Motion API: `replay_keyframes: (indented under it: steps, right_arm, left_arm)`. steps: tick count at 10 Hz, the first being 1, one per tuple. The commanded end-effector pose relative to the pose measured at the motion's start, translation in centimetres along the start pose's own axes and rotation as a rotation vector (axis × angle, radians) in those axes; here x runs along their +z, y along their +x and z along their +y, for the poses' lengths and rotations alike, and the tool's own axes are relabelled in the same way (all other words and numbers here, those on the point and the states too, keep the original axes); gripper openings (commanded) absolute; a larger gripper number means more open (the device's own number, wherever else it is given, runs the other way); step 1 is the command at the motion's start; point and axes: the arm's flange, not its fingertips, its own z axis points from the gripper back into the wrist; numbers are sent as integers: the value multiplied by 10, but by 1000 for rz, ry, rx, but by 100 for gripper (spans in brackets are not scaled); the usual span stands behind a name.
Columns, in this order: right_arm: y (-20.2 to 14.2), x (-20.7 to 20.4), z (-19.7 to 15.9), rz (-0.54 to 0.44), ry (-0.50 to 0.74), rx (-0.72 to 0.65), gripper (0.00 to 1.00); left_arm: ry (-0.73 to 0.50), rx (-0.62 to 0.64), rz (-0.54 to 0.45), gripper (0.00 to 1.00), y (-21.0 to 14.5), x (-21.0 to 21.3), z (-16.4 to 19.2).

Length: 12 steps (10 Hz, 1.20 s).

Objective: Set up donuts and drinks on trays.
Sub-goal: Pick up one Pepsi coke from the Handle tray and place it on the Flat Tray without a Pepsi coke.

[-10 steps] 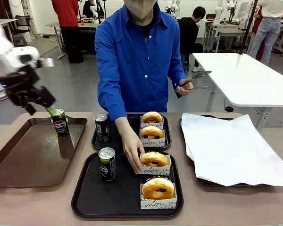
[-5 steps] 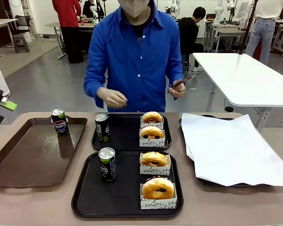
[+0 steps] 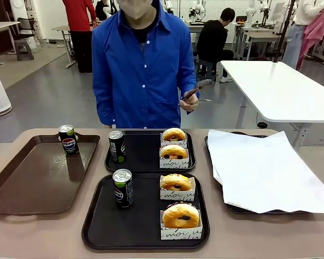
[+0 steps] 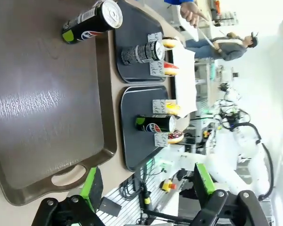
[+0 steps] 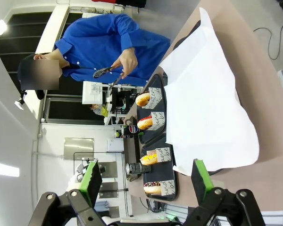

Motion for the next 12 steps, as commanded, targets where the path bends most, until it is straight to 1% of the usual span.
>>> replay_keyframes:
  steps: [1, 3, 4, 12]
  right_arm:
    - [3, -1, 0, -11, 33, 15, 100]
    - [3, -1, 0, -11, 33, 15, 100]
    - [3, -1, 0, -11, 33, 15, 100]
    - [3, -1, 0, -11, 33, 15, 100]
  left_arm:
    - [-60, -2, -26, 100, 0, 6, 12]
    - [-67, 15, -19, 100, 14, 14, 13]
    - [-47, 24, -15, 100, -2, 7, 15]
    - [-47, 24, -15, 100, -2, 7, 15]
